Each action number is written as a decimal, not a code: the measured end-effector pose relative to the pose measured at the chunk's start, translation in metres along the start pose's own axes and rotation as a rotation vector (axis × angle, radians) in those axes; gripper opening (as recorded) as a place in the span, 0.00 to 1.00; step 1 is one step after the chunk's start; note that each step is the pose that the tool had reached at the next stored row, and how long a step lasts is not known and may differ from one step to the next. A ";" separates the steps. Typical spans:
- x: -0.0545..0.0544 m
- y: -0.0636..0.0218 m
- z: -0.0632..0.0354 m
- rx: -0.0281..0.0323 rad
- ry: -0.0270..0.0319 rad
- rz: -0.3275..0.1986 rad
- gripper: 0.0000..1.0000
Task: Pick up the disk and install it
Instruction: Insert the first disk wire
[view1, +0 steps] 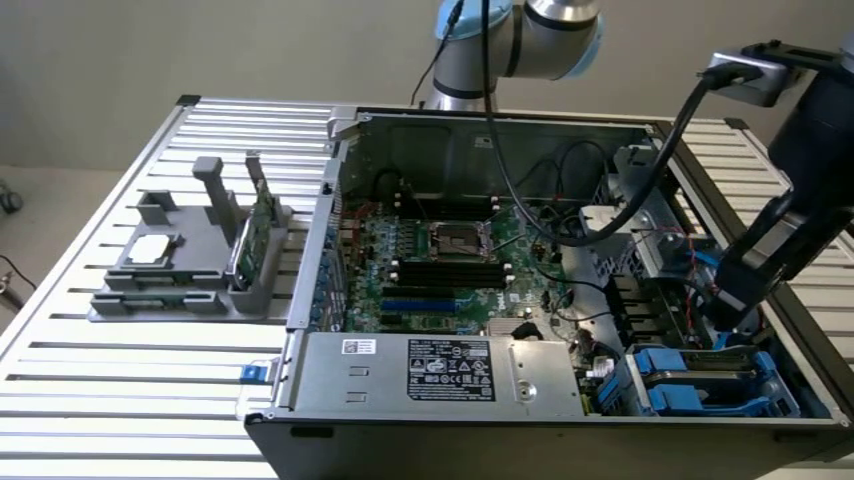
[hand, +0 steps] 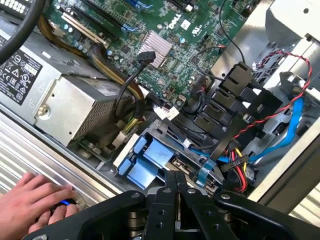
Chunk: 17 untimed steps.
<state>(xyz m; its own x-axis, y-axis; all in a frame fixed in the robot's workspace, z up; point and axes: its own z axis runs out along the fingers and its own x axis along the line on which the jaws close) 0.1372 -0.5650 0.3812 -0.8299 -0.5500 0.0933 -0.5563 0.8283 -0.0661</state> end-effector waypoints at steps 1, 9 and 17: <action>0.000 0.0000 0.0000 -0.0016 0.0008 0.014 0.11; 0.000 0.0000 0.0000 -0.0154 0.0069 0.133 0.11; 0.000 0.0000 0.0000 -0.0286 0.0135 0.252 0.11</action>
<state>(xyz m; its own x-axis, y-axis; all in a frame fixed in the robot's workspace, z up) 0.1372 -0.5650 0.3812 -0.9416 -0.3243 0.0907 -0.3303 0.9419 -0.0608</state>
